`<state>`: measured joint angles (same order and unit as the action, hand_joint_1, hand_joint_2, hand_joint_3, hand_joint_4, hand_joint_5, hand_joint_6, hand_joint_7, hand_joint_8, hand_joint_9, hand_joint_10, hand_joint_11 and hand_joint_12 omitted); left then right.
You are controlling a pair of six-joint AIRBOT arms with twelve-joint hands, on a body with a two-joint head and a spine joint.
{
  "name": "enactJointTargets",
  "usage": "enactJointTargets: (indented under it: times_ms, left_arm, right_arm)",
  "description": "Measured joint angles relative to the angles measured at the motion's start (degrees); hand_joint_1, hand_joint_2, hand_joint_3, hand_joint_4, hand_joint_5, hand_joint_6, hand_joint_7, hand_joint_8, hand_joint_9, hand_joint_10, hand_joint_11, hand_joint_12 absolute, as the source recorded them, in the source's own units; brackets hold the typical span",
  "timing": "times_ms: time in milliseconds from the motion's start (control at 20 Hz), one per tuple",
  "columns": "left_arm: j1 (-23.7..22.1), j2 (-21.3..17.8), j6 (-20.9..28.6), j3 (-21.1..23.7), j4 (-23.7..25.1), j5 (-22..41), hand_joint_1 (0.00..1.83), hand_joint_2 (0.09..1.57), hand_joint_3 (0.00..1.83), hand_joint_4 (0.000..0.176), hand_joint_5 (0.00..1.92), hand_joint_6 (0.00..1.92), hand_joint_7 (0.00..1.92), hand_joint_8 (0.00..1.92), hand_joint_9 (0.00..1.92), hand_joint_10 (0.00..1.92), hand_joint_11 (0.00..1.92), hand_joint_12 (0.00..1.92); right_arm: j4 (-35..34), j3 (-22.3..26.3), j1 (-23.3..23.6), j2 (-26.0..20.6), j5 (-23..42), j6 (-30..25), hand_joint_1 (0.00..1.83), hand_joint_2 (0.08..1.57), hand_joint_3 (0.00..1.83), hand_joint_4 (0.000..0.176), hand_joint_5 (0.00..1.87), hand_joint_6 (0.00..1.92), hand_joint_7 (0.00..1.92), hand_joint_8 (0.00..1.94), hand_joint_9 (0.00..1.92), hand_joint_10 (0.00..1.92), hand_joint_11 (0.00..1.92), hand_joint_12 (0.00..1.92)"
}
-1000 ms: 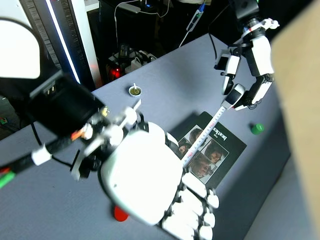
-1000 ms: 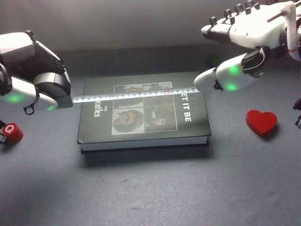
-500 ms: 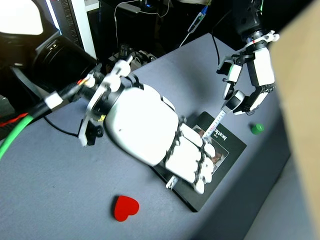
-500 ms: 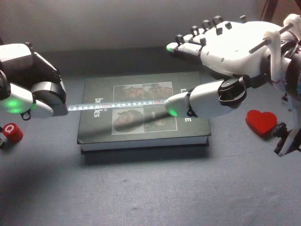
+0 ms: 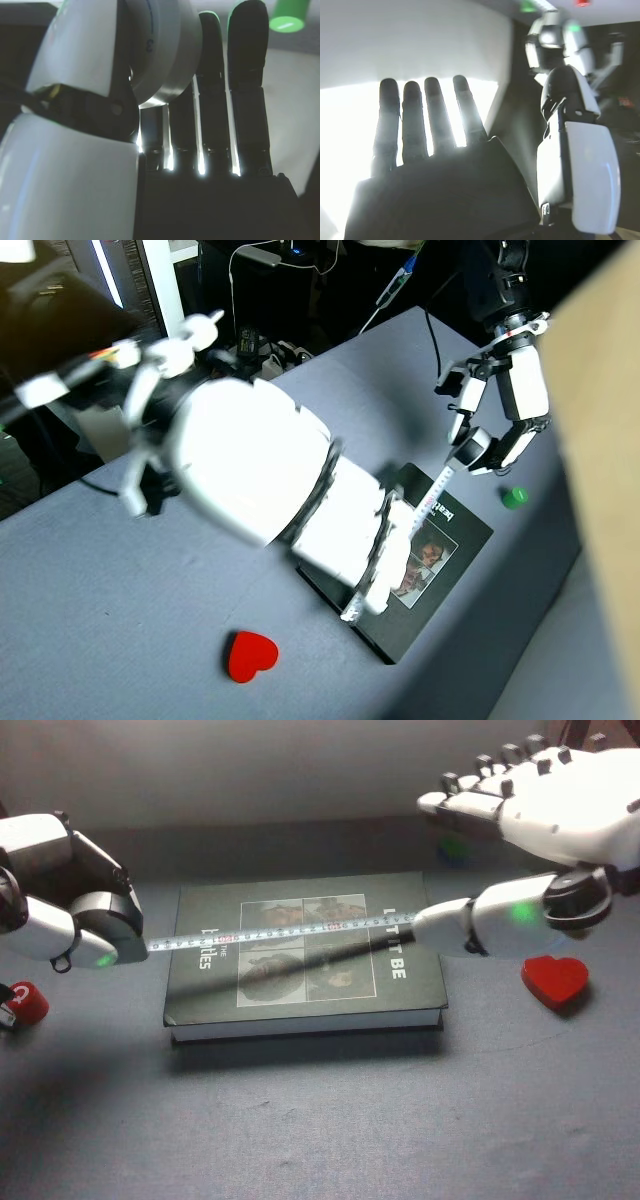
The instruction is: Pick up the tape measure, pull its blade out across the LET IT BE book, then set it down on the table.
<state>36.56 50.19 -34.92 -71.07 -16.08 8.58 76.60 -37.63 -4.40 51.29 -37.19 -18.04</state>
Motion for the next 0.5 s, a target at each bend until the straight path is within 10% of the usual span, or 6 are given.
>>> enactJointTargets:
  times_ms: [500]
  left_arm:
    - [3.8,2.2,9.9,-2.9,7.5,2.4,1.38,1.11,0.0,0.0,0.92,0.83,0.99,1.01,0.93,1.28,0.94,1.15]
  right_arm:
    - [-6.0,0.5,1.1,-0.4,4.0,2.7,0.06,1.08,0.0,0.069,0.02,0.0,0.03,0.0,0.02,0.0,0.0,0.39]
